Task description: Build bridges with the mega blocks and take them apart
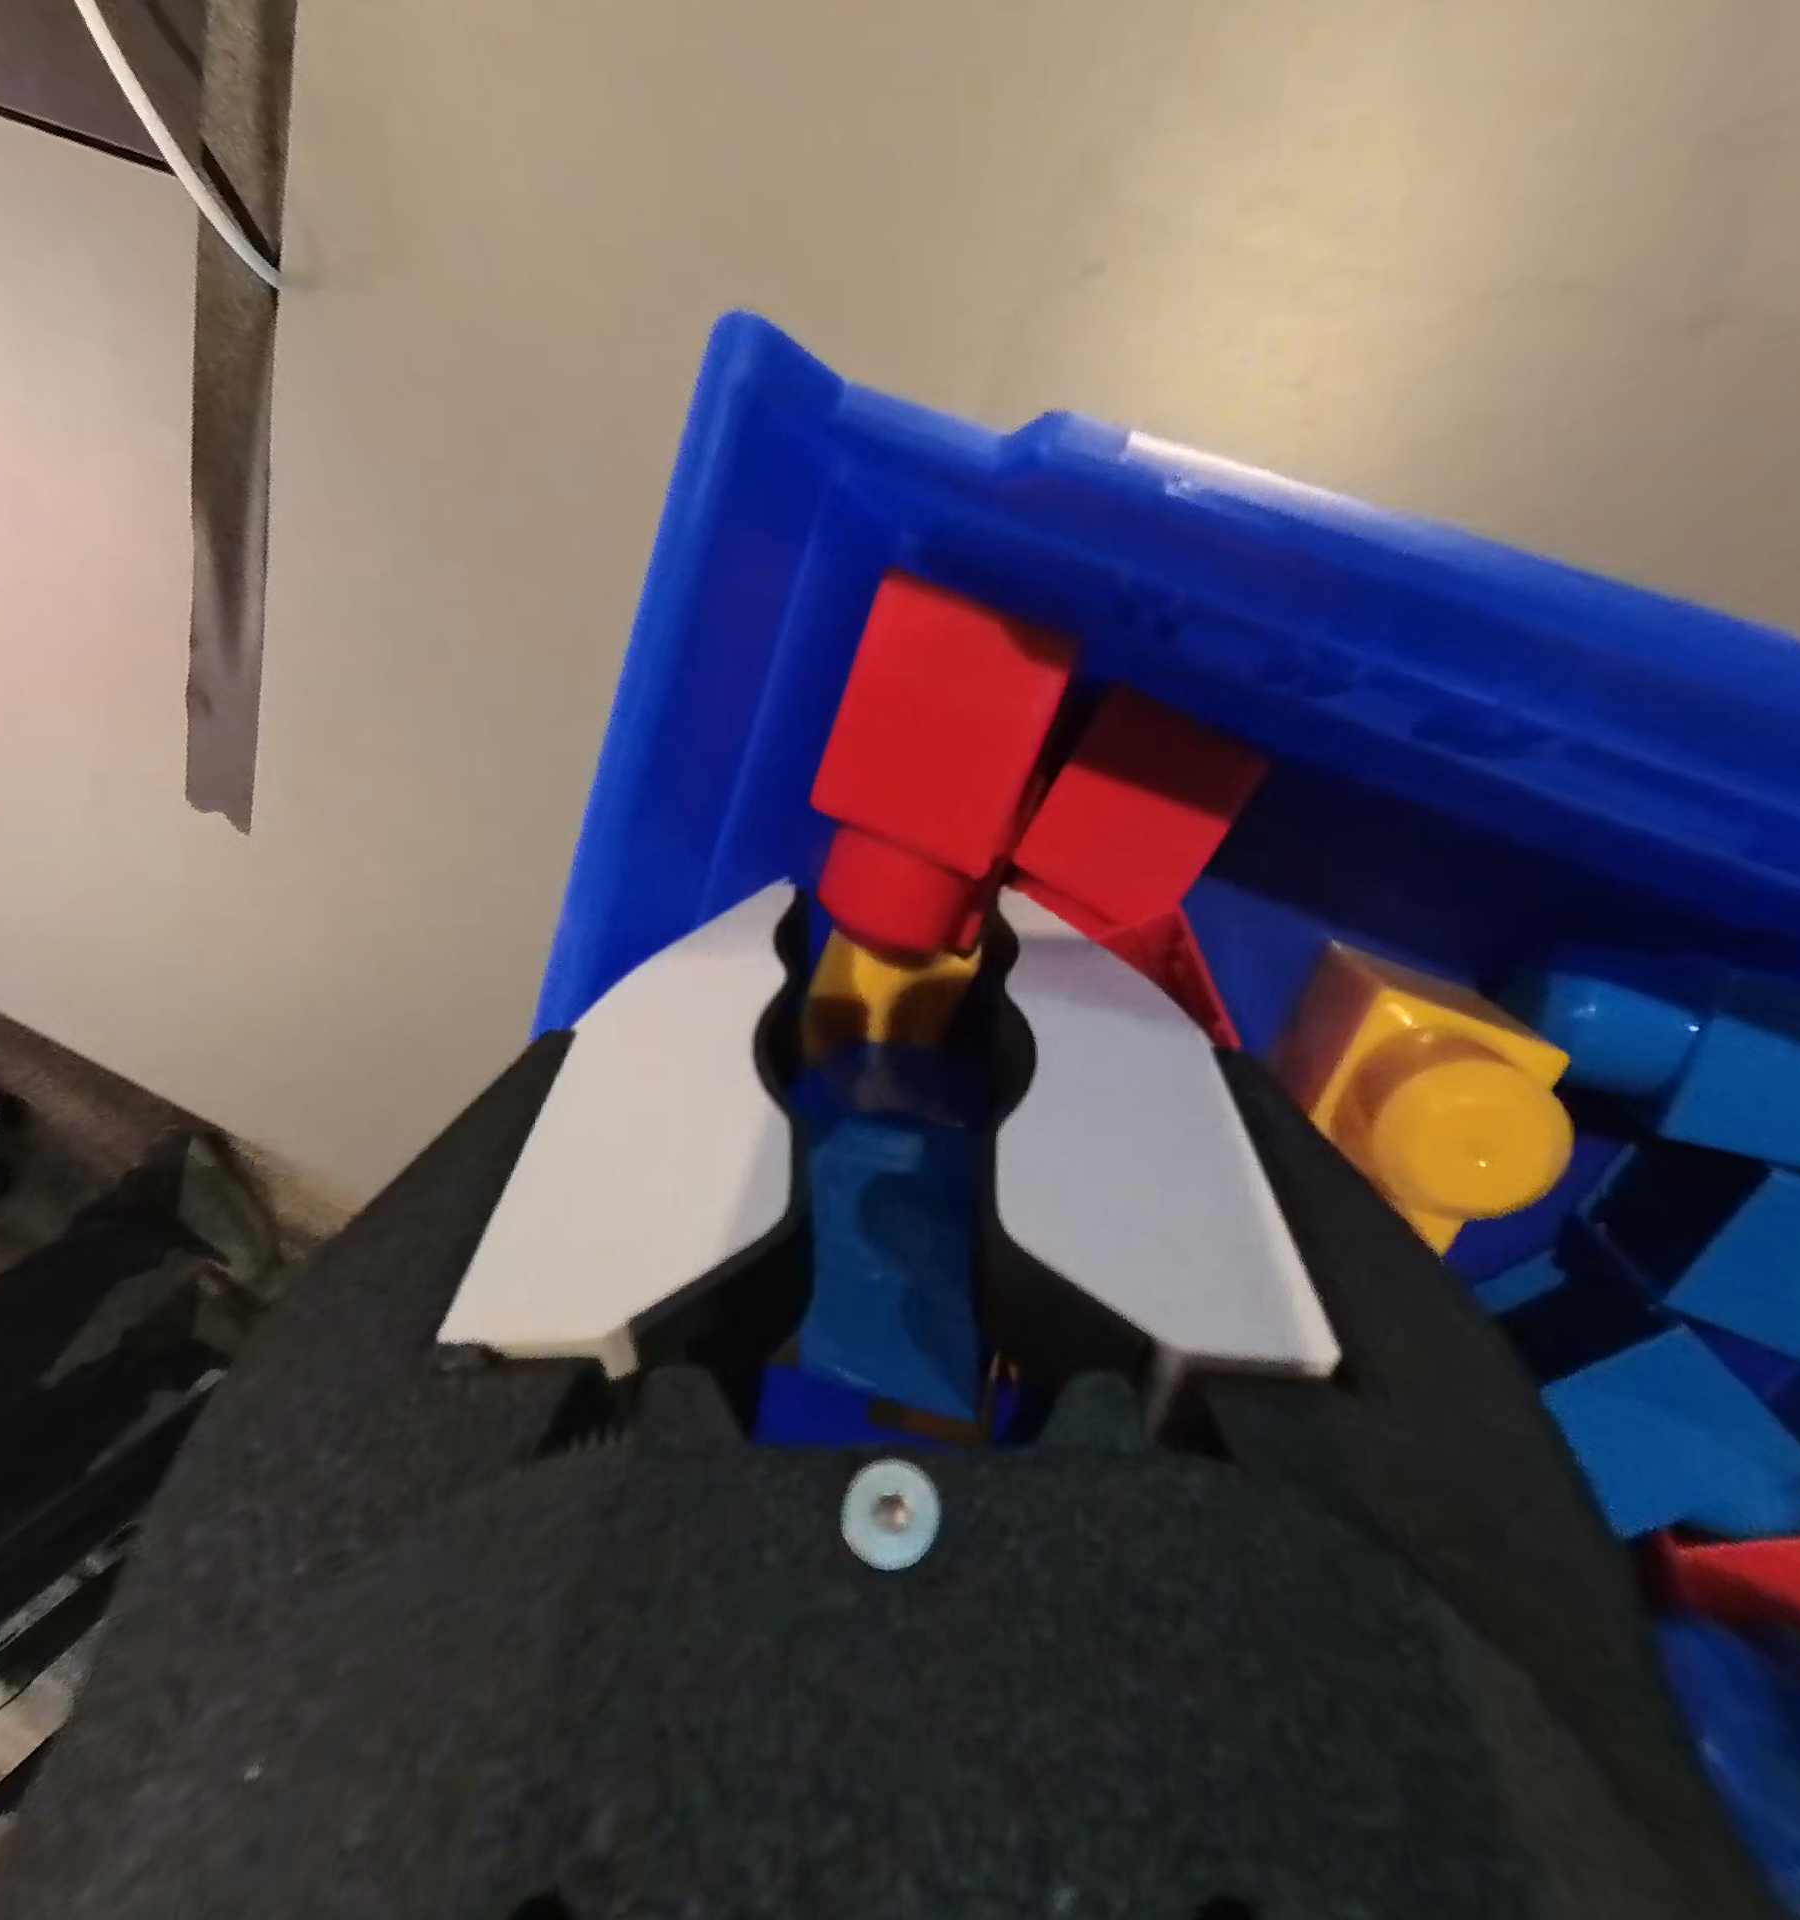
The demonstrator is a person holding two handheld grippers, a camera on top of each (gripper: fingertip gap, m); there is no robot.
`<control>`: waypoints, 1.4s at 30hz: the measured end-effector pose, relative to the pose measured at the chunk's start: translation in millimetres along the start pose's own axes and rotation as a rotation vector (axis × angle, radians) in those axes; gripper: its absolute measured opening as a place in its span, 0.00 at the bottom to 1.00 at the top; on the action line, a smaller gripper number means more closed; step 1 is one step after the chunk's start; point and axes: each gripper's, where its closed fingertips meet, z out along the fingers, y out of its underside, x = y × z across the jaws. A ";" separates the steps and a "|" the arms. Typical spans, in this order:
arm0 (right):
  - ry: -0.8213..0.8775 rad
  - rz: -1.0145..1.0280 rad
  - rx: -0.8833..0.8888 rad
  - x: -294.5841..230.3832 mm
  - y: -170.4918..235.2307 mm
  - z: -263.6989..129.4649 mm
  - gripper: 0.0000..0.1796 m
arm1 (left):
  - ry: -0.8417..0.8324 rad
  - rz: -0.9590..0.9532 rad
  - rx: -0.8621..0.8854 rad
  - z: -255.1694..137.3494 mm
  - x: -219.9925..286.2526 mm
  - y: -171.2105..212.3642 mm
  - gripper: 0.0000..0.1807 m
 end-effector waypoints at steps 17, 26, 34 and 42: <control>-0.043 0.013 0.026 -7.7 -3.2 -0.1 0.64 | -0.027 -0.163 -0.085 -46.3 3.7 -1.0 0.16; -0.070 0.001 0.017 -13.0 -1.7 0.2 0.63 | -0.116 0.000 -0.434 -133.3 26.9 -64.0 0.16; -0.094 -0.002 0.030 -18.6 -3.2 -1.2 0.63 | -0.107 0.240 -0.817 -108.5 86.0 -170.8 0.16; -0.099 -0.043 0.036 -25.5 -5.8 -2.8 0.63 | -0.058 0.384 -1.064 -31.1 136.5 -230.3 0.16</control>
